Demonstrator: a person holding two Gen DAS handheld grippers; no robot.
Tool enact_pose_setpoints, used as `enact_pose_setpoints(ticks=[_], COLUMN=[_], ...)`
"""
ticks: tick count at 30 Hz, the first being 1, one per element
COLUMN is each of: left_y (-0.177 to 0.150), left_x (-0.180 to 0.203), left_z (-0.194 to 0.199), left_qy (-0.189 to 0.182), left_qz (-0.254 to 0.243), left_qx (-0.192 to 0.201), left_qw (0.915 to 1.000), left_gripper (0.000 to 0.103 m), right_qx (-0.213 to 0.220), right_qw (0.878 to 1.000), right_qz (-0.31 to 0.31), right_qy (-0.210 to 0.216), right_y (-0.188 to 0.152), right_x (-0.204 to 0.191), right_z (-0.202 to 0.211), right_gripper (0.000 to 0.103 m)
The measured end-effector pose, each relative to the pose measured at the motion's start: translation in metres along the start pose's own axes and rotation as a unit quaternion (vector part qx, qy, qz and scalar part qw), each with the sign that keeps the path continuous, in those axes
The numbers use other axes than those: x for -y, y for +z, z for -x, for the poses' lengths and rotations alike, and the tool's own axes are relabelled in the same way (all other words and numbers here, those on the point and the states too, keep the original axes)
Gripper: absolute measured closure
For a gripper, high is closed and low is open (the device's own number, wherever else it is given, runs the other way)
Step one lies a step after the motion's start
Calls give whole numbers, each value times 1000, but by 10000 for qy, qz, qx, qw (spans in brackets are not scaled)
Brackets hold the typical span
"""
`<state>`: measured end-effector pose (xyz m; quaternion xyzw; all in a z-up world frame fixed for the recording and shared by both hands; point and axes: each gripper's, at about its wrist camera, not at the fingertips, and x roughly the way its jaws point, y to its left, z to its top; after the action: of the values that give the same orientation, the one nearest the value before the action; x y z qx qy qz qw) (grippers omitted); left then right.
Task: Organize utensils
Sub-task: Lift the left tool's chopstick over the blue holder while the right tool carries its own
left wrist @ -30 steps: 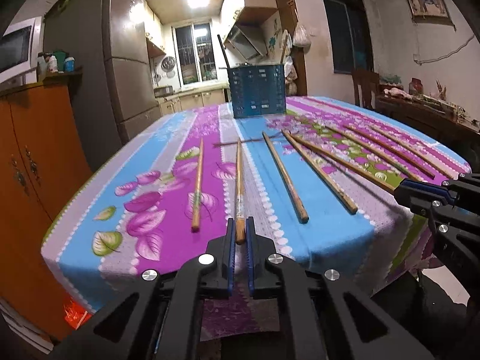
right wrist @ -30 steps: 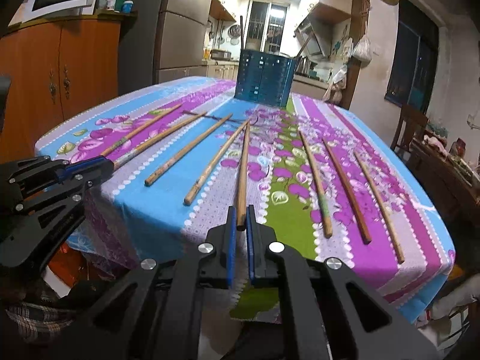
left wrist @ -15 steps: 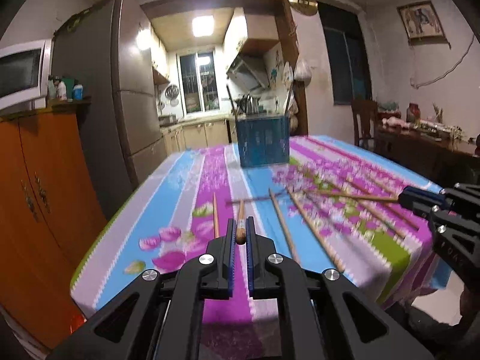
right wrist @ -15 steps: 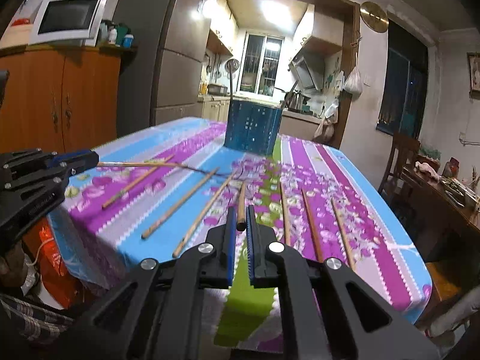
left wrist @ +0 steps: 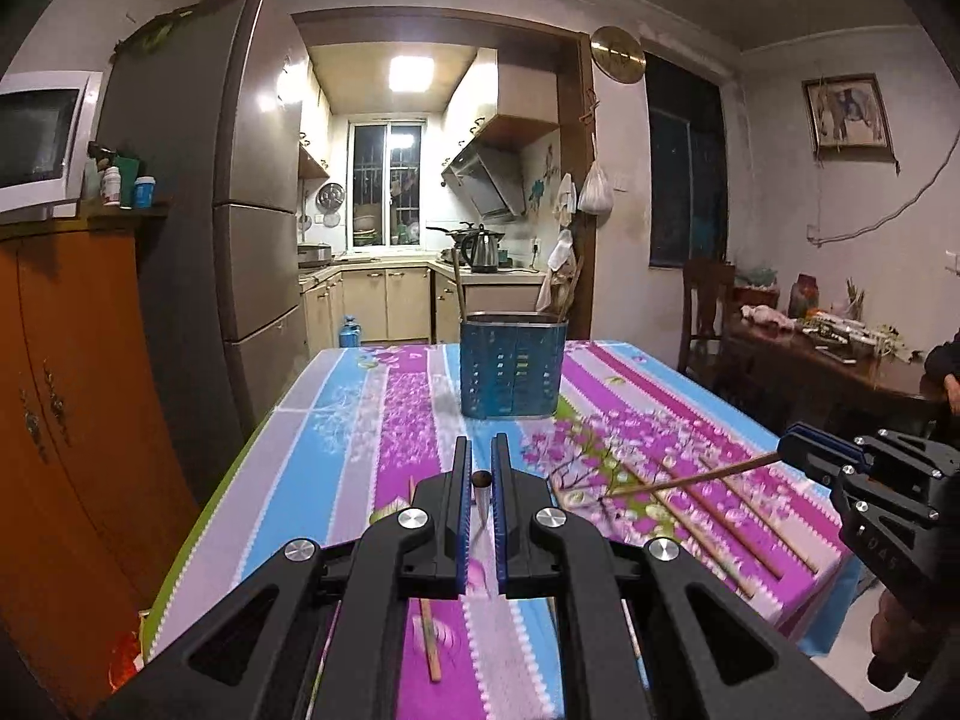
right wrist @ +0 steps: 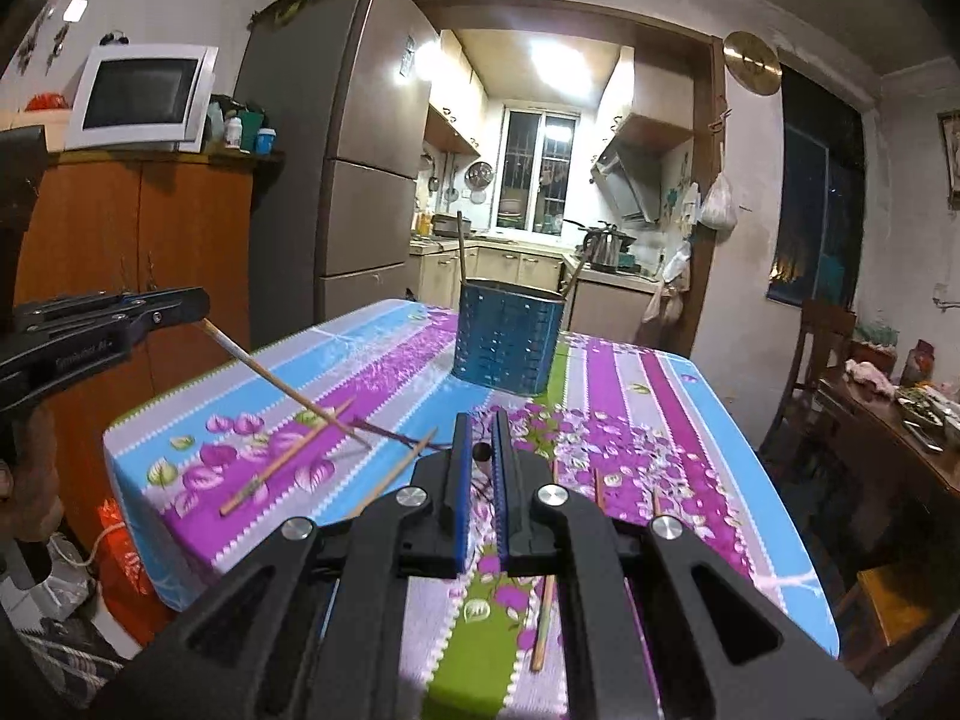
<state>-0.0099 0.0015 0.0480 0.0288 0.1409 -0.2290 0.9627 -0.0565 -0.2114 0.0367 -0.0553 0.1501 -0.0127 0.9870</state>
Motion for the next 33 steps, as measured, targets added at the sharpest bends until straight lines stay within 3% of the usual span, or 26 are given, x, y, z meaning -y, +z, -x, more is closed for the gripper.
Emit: enact_pose_setpoints(ticks=[8,16,33], left_y=[38,57,81], left_x=[-9,-10,-12], left_z=[-17,-28,-37], left_qy=[-281,-399,-441], left_qz=[102,89,63], left_qx=[-128,-222,-259], left_qw=[9995,9989,9987], left_gripper=[95,95,95], right_qx=[158,76,-31], right_qw=[9998,9988,9957], right_qz=[34,-230,-467], right_qy=[151,423,800], right_y=[41,61,76], right_x=[18,39,47], right_z=[-8,-21,-35], right_gripper=[98,98,98])
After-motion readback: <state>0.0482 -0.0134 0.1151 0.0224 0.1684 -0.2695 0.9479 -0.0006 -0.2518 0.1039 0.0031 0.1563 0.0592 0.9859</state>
